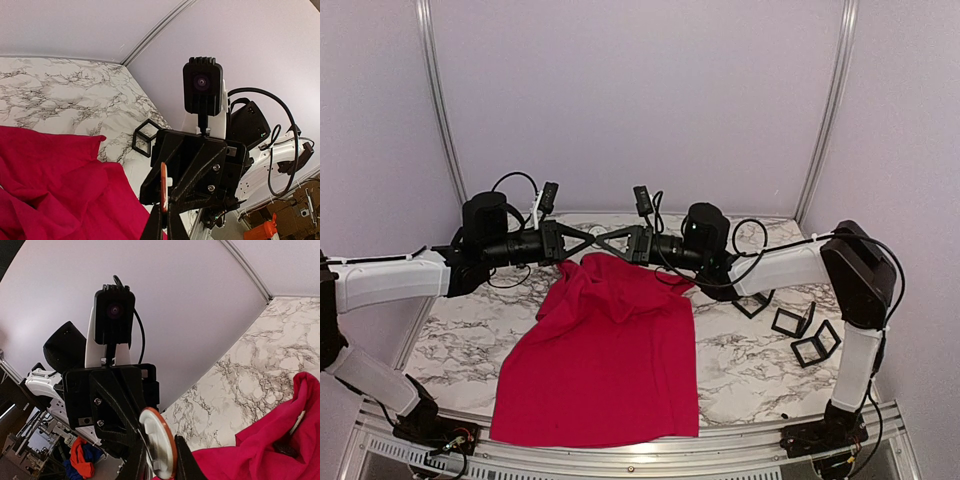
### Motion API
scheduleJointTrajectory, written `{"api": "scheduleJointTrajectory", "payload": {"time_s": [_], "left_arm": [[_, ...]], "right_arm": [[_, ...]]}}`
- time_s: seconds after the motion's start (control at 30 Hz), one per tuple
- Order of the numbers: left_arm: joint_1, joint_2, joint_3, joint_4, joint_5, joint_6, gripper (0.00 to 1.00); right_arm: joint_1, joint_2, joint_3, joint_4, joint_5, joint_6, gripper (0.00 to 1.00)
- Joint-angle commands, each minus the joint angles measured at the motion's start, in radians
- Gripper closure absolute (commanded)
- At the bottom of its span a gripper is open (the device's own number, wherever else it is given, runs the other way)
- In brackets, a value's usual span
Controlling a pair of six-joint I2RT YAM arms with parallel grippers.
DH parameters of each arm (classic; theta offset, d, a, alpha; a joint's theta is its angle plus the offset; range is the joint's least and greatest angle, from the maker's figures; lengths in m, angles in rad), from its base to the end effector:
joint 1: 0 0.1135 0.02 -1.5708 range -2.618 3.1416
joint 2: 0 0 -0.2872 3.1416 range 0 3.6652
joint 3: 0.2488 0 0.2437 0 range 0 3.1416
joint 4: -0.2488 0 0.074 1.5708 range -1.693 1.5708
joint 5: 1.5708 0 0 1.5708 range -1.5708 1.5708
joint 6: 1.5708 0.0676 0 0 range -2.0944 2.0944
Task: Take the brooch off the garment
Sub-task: Close the brooch at the center of the board.
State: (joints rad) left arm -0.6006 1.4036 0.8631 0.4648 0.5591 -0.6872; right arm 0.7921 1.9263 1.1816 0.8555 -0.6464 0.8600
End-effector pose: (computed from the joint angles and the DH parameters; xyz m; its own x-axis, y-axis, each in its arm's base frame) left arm 0.2574 -0.2198 0.3167 -0.6290 -0.2210 -0.7454 0.6681 0.3367 -0.6636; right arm 0.2951 0.3571 0.2809 -0.6986 0.1533 -0.6989 -0.7039 0.0281 0.7097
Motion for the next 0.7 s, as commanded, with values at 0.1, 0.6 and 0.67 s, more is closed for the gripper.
{"api": "scheduleJointTrajectory", "payload": {"time_s": [0.1,0.6,0.67], "left_arm": [[-0.018,-0.014,0.024,-0.031,0.02,0.025,1.0],[-0.027,-0.046,0.015,-0.064,0.009,0.062,1.0],[-0.027,-0.05,0.012,-0.064,0.0,0.06,1.0]], "right_arm": [[0.015,0.016,0.039,0.007,-0.015,-0.005,0.83],[0.015,0.043,0.051,0.025,-0.01,0.041,0.91],[0.015,0.041,0.049,0.025,-0.005,0.039,0.91]]}}
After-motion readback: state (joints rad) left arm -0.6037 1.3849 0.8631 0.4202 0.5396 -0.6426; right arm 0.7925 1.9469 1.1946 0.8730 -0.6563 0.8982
